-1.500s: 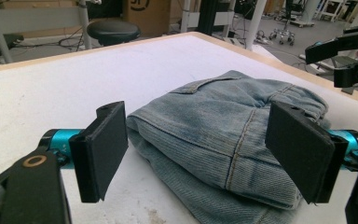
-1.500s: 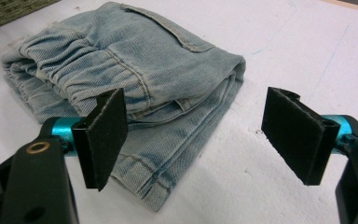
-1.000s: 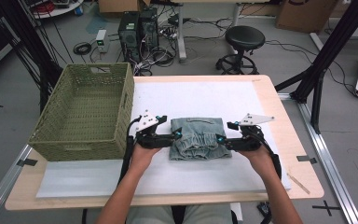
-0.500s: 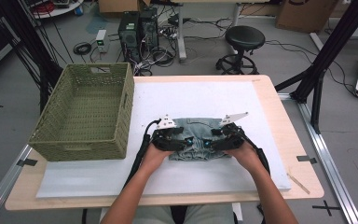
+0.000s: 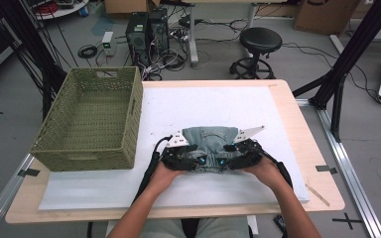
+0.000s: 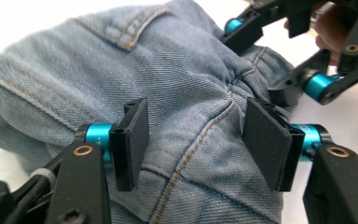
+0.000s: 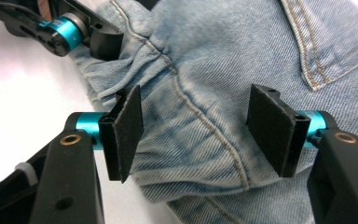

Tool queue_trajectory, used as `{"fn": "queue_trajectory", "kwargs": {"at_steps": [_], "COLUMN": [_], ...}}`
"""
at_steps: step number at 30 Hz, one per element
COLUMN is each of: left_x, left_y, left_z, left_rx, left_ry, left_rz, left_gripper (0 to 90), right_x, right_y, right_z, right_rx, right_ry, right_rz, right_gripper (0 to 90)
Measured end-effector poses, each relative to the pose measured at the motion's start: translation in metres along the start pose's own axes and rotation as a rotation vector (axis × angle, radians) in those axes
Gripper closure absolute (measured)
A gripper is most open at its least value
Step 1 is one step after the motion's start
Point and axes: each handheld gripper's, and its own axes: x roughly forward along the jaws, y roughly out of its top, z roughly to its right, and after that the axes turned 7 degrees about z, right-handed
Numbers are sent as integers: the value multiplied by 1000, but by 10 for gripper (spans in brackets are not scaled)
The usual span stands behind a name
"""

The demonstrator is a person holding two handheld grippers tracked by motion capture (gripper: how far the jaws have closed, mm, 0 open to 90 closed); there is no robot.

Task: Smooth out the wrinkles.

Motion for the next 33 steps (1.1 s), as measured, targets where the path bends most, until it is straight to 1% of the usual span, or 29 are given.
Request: {"fn": "queue_trajectory", "kwargs": {"at_steps": [1, 3, 4, 5, 6, 7, 8, 9, 10, 11, 12, 13, 15, 17, 18, 19, 20, 21, 22, 23, 24, 25, 26, 28, 30, 31, 32, 33], "left_x": [-3, -11, -14, -14, -21, -23, -27, -30, -32, -34, -36, -37, -39, -40, -41, -41, -41, -41, -42, -40, -39, -39, -36, -34, -33, -33, -32, -31], "left_y": [2, 6, 7, 7, 8, 7, 7, 5, 3, 1, -1, -2, -4, -4, -5, -5, -6, -6, -7, -11, -12, -12, -16, -16, -16, -16, -17, -18], "left_z": [-1, -2, -3, -3, -6, -7, -10, -12, -14, -16, -17, -19, -20, -20, -19, -18, -17, -17, -17, -15, -15, -15, -14, -13, -13, -12, -11, -9], "left_rx": [-8, -16, -17, -17, -16, -23, -36, -40, -45, -53, -64, -71, -85, -86, -80, -76, -78, -78, -74, -75, -75, -75, -79, -82, -78, -72, -63, -50], "left_ry": [6, 20, 23, 23, 42, 50, 60, 73, 84, 92, 97, 101, 109, 111, 111, 112, 114, 114, 111, 123, 119, 119, 108, 120, 116, 100, 91, 88], "left_rz": [28, 80, 92, 92, 100, 104, 111, 112, 102, 91, 72, 60, 71, 71, 59, 49, 30, 30, 11, -38, -56, -56, -93, -95, -98, -106, -115, -134], "left_gripper": [398, 387, 379, 376, 376, 376, 376, 376, 380, 383, 383, 383, 382, 385, 394, 416, 449, 517, 581, 595, 611, 618, 622, 605, 602, 616, 655, 687], "right_x": [-4, -15, -23, -30, -36, -41, -44, -46, -47, -46, -45, -42, -36, -30, -27, -26, -26, -26, -26, -26, -26, -26, -27, -29, -31, -33, -34, -35], "right_y": [0, 0, -1, -1, -3, -4, -6, -9, -12, -16, -20, -24, -28, -32, -34, -34, -33, -33, -30, -30, -30, -30, -30, -30, -31, -32, -32, -33], "right_z": [0, 1, 3, 4, 6, 8, 10, 13, 15, 16, 16, 17, 17, 16, 17, 16, 15, 15, 12, 11, 11, 11, 11, 13, 14, 14, 15, 16], "right_rx": [9, 32, 39, 48, 49, 52, 53, 54, 54, 60, 54, 54, 47, 27, 26, 22, 7, 7, -13, -18, -20, -20, -14, -5, 1, 10, 22, 29], "right_ry": [-6, -3, -16, -37, -63, -100, -125, -148, -167, -171, -169, -154, -142, -147, -146, -147, -154, -154, -167, -169, -167, -167, -165, -164, -168, -169, -170, -171], "right_rz": [26, 88, 123, 150, 166, 169, 161, 139, 113, 83, 59, 35, -4, -70, -90, -100, -107, -107, -131, -140, -140, -140, -134, -118, -103, -96, -90, -87], "right_gripper": [362, 362, 364, 373, 405, 452, 506, 562, 614, 657, 667, 683, 699, 735, 750, 763, 789, 789, 803, 803, 803, 803, 801, 767, 723, 694, 677, 663]}}
